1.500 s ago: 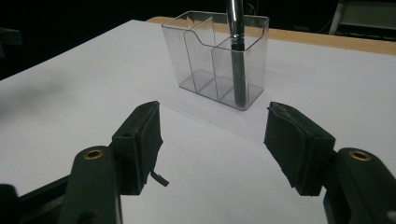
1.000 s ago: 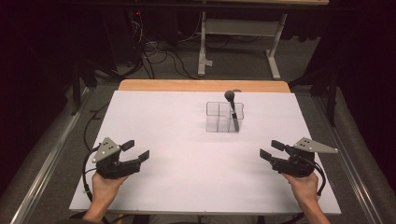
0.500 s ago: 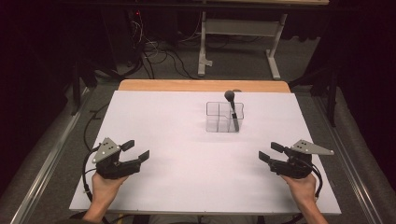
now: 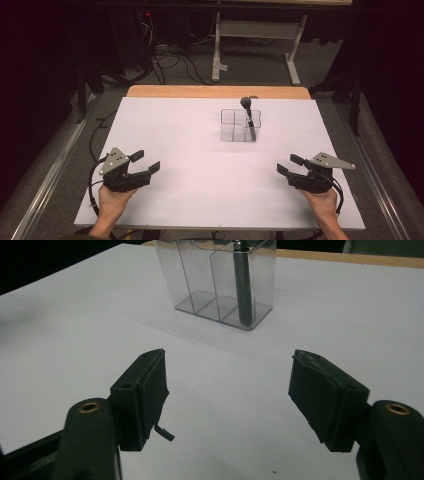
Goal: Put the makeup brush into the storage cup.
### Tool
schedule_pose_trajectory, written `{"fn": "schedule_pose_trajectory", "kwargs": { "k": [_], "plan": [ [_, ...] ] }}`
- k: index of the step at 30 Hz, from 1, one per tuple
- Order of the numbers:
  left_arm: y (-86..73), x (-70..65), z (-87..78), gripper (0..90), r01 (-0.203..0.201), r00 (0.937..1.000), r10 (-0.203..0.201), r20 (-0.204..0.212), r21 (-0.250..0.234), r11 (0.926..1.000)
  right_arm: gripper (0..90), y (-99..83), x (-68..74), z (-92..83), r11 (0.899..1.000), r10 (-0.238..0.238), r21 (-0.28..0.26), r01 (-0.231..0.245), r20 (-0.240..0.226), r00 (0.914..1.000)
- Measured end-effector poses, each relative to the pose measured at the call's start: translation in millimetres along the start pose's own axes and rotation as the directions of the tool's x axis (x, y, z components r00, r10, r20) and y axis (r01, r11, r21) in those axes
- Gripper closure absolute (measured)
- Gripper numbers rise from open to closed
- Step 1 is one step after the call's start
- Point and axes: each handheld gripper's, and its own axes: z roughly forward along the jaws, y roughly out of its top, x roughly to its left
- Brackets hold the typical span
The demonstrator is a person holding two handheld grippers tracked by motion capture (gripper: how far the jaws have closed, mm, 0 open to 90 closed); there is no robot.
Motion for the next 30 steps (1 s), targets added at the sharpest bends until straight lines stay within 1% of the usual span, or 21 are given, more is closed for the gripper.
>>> {"fn": "schedule_pose_trajectory", "kwargs": {
  "k": [6, 13, 15, 16, 20, 30],
  "plan": [
    [-0.1, 0.1, 0.1, 28.2, -0.002, 1.0000, 0.002, -0.001, 0.000, 1.0000, 33.2, -1.9, 1.0, 1.6, 1.000, -0.012, 0.008, 0.012, 0.013, 0.9998],
    [-0.3, -0.5, -0.2, 28.3, -0.006, 1.0000, 0.006, -0.003, -0.002, 1.0000, 32.9, -4.6, 1.4, 3.7, 1.000, -0.009, 0.015, 0.008, 0.013, 0.9999],
    [-0.3, -0.4, -0.3, 28.3, -0.006, 1.0000, 0.006, -0.003, -0.003, 1.0000, 32.8, -4.7, 1.1, 3.4, 1.000, -0.001, 0.013, 0.001, 0.016, 0.9999],
    [-0.3, -0.5, -0.3, 28.3, -0.006, 1.0000, 0.006, -0.003, -0.003, 1.0000, 32.7, -4.8, 0.5, 3.4, 1.000, -0.006, 0.011, 0.006, 0.016, 0.9999],
    [-0.4, -0.7, -0.1, 28.4, -0.006, 1.0000, 0.006, -0.004, -0.003, 1.0000, 32.7, -5.7, -0.1, 3.0, 1.000, -0.002, 0.012, 0.001, 0.023, 0.9997],
    [-1.0, -0.6, 0.6, 28.4, -0.007, 1.0000, 0.007, -0.003, 0.001, 1.0000, 32.6, -6.0, -0.5, 2.7, 1.000, -0.001, 0.010, 0.001, 0.023, 0.9997]
  ]
}}
